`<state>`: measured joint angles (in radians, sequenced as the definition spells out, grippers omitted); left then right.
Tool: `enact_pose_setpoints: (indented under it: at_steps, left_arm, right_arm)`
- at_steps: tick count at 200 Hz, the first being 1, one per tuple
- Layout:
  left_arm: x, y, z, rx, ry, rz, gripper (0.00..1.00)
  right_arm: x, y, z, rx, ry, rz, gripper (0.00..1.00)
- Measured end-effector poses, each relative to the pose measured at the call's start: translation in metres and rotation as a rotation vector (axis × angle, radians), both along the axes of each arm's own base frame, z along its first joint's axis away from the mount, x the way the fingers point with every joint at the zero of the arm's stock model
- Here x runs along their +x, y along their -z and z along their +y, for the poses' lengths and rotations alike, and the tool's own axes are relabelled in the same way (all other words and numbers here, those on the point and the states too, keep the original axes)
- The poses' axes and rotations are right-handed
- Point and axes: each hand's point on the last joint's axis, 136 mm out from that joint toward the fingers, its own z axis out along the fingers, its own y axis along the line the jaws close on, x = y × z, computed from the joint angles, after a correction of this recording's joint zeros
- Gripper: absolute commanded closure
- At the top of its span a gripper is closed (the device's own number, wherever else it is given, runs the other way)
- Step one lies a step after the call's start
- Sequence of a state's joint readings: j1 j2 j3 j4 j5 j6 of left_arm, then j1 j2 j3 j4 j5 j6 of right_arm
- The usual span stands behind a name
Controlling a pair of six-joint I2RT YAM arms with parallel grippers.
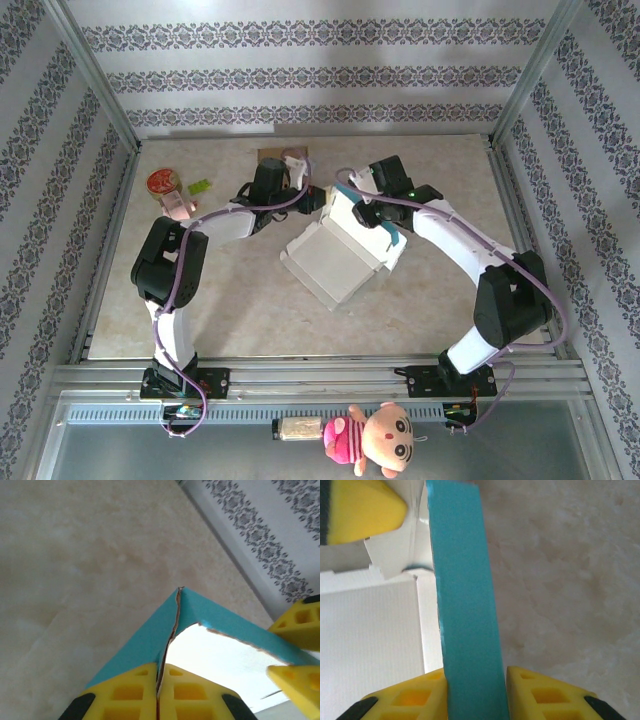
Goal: Fold the paper box
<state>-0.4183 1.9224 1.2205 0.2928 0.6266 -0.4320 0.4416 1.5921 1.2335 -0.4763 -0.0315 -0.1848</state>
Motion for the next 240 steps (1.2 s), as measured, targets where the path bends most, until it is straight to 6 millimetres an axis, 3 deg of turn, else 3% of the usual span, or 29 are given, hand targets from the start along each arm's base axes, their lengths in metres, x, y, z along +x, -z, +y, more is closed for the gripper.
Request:
enact_pose_setpoints:
  at_steps: [20, 65, 99, 132, 185, 229, 240]
  left_arm:
    - [-0.01, 0.023, 0.005, 0.006, -0.01, 0.042, 0.89]
    - [-0.018, 0.034, 0.008, -0.017, -0.012, 0.019, 0.74]
    - [-0.025, 0.039, 0.008, -0.031, 0.004, 0.014, 0.66]
    - [-0.028, 0.02, 0.018, -0.077, 0.01, -0.062, 0.58]
    - [-0.018, -0.041, 0.074, -0.117, -0.079, -0.284, 0.56]
    - [-0.02, -0.066, 0.083, -0.002, -0.094, -0.36, 0.57]
    - [-0.021, -0.066, 0.086, 0.023, -0.099, -0.359, 0.57]
  right_arm:
    - [-0.01, 0.01, 0.007, -0.063, -0.038, -0.005, 0.68]
    - [-0.028, 0.023, 0.016, -0.19, -0.125, -0.038, 0.68]
    - [-0.029, 0.02, 0.015, -0.251, -0.149, -0.074, 0.69]
    - [-0.028, 0.016, 0.011, -0.301, -0.163, -0.104, 0.69]
    - [-0.033, 0.017, 0.013, -0.381, -0.213, -0.14, 0.7]
    - [-0.033, 0.027, 0.006, -0.418, -0.214, -0.119, 0.73]
    - [-0.031, 0.032, 0.003, -0.43, -0.212, -0.107, 0.8]
